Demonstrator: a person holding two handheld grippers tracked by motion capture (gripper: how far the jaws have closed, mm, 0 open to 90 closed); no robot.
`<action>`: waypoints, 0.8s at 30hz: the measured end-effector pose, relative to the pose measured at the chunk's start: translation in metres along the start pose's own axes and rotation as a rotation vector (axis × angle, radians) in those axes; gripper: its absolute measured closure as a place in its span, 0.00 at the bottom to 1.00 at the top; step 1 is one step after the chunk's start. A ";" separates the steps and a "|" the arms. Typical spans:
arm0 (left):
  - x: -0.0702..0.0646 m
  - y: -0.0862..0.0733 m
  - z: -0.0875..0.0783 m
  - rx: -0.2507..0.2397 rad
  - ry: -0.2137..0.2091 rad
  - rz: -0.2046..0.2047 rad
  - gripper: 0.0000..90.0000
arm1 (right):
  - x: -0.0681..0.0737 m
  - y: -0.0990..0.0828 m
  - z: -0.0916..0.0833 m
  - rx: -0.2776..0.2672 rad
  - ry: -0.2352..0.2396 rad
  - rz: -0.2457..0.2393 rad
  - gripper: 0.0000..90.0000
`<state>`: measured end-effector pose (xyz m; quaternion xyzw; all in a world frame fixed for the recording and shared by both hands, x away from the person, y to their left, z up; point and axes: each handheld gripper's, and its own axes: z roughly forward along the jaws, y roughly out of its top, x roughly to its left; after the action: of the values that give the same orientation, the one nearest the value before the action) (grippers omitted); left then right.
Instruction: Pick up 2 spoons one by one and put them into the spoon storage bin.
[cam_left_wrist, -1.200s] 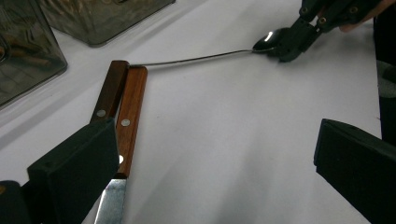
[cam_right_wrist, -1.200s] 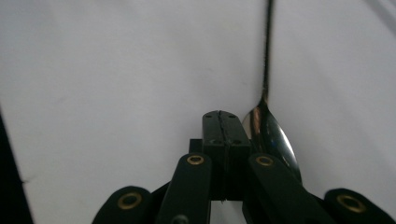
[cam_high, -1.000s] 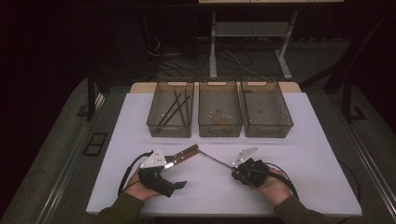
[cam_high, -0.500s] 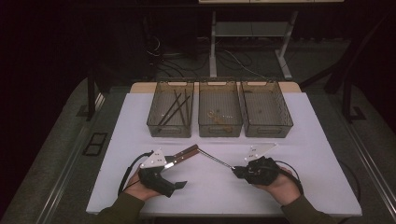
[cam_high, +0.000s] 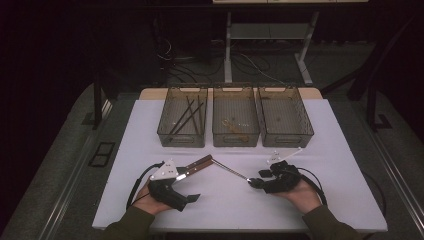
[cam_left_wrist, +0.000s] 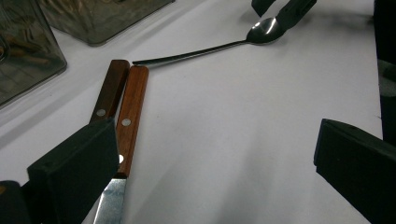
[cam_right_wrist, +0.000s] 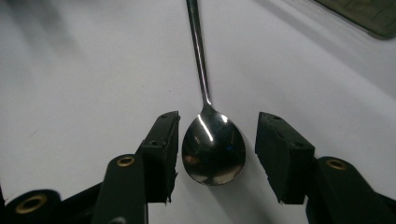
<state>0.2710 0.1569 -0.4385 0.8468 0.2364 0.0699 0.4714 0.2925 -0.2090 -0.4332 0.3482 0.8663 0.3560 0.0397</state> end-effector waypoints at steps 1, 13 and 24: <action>0.000 0.000 0.000 0.000 0.000 0.000 0.00 | 0.000 0.000 0.001 0.002 0.000 -0.001 0.55; 0.000 0.000 0.000 0.002 0.001 -0.001 0.00 | 0.001 -0.002 0.009 0.045 -0.009 -0.024 0.59; 0.000 0.000 0.000 0.003 0.002 0.000 0.00 | 0.003 -0.003 0.009 0.056 -0.011 -0.055 0.61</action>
<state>0.2710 0.1569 -0.4385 0.8473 0.2369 0.0706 0.4700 0.2915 -0.2037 -0.4410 0.3274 0.8848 0.3285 0.0444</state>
